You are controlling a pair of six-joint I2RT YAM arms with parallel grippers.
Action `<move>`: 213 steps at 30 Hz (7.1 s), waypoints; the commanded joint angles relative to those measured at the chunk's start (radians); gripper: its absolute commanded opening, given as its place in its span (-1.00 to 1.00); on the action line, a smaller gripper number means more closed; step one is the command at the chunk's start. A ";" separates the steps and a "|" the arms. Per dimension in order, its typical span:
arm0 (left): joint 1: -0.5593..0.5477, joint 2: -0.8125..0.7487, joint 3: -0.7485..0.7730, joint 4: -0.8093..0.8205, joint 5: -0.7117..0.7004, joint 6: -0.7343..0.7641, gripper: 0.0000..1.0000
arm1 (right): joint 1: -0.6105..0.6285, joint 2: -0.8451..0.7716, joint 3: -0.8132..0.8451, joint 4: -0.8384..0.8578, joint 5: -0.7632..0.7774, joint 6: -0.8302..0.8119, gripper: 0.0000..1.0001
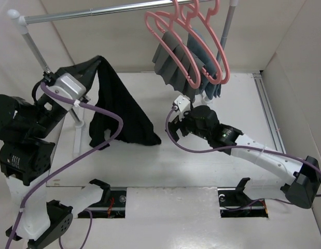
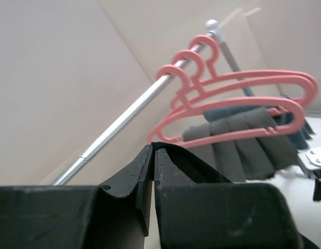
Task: Place the t-shirt on the hanger
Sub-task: Move the tshirt to the center of the board
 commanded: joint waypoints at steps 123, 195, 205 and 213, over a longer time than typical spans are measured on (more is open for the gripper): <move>0.226 -0.293 -1.227 -0.717 0.306 1.186 -0.46 | 0.080 0.025 -0.101 -0.410 -0.154 0.072 -0.04; 0.233 0.112 -1.037 -0.557 0.152 0.628 -0.02 | -0.054 -0.040 -0.262 -0.240 0.004 0.204 0.51; 0.132 0.068 -1.027 0.125 0.173 0.082 0.67 | -0.035 0.226 0.079 -0.117 -0.122 -0.006 0.47; 0.031 0.282 -1.109 0.214 -0.053 0.180 0.60 | -0.035 0.466 0.154 -0.016 -0.358 -0.065 0.39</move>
